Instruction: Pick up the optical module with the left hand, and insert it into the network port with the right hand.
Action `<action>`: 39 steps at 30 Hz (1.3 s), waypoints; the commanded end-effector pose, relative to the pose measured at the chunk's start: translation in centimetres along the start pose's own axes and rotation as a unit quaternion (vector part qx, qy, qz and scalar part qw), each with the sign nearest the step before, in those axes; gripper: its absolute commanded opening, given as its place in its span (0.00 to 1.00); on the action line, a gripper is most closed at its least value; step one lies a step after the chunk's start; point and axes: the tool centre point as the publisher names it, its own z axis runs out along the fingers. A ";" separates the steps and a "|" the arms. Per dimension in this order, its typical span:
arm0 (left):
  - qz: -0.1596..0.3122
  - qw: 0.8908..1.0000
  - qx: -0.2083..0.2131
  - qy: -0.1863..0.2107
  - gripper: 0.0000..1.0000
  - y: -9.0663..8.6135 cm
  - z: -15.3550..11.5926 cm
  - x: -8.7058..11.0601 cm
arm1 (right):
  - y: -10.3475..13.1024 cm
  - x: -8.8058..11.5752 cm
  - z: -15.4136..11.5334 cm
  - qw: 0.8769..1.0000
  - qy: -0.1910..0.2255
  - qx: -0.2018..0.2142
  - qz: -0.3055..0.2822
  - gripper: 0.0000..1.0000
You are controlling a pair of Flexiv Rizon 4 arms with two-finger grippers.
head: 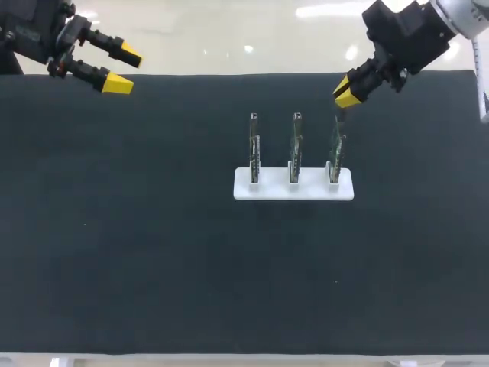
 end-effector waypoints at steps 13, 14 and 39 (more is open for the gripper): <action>-0.001 1.000 0.000 0.002 1.00 0.1 0.1 -0.1 | -0.1 -1.4 -1.1 1.000 0.012 0.011 0.010 0.26; -0.001 1.000 0.000 0.002 1.00 0.1 0.1 -0.1 | -0.1 -1.4 -1.2 1.000 0.014 0.013 0.008 0.00; -0.001 1.000 0.000 0.002 1.00 0.1 0.1 -0.1 | 0.8 -0.4 -0.8 1.000 0.011 0.017 0.012 0.00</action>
